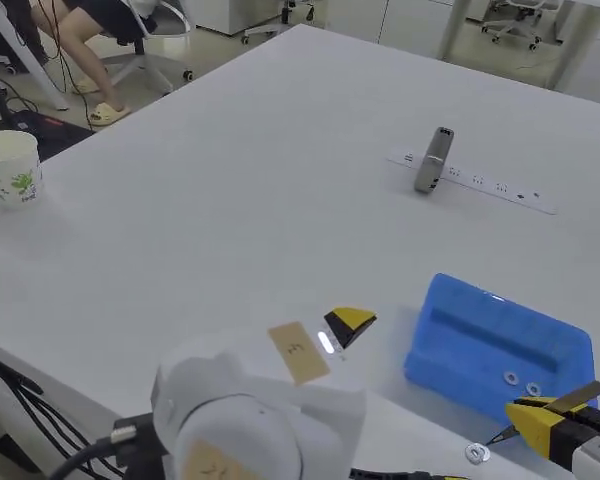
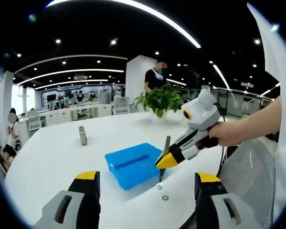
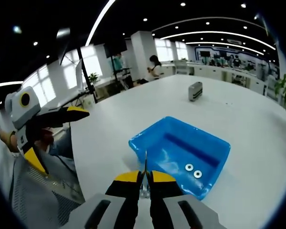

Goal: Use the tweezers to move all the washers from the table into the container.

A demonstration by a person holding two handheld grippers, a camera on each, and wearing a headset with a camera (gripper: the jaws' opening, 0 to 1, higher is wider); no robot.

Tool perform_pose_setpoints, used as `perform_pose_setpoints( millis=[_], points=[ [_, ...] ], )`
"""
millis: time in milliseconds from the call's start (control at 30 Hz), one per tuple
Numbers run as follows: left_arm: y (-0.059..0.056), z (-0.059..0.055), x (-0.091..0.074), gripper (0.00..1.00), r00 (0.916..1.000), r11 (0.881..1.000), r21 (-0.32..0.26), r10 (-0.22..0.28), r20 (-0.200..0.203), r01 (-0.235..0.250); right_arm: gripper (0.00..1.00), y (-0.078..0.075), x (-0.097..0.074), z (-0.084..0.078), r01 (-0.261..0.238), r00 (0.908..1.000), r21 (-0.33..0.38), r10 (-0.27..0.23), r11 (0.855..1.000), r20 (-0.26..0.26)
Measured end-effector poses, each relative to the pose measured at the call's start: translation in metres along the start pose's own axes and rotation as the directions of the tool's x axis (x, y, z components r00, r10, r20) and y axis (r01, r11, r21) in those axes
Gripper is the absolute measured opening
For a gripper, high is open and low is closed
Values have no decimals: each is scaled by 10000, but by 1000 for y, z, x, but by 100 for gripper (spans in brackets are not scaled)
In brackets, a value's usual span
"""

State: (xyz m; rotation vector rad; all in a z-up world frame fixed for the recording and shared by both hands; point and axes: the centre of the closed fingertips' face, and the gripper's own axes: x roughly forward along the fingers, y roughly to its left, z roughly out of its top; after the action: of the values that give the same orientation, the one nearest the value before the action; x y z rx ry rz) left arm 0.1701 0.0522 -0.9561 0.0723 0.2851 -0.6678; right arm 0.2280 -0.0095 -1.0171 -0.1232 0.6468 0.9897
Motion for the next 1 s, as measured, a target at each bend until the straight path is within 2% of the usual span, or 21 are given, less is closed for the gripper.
perform_pose_setpoints(
  millis=[267, 633, 867, 1000],
  points=[
    [-1, -1, 0, 82, 10000, 10000, 19, -24, -47, 24, 4, 0, 6, -8, 57, 9992, -451, -74, 9990, -389],
    [-3, -2, 1, 82, 9998, 9999, 67, -143, -107, 144, 4, 4, 10, -13, 50, 9986, -597, -81, 9982, -524],
    [-3, -2, 1, 82, 9998, 9998, 81, -153, -126, 154, 3, 2, 9, -11, 167, 9988, -825, -204, 9965, -437],
    [-3, -2, 1, 82, 9999, 9999, 82, -126, -114, 127, 2, 3, 7, -8, 110, 9994, -704, -133, 9975, -330]
  ],
)
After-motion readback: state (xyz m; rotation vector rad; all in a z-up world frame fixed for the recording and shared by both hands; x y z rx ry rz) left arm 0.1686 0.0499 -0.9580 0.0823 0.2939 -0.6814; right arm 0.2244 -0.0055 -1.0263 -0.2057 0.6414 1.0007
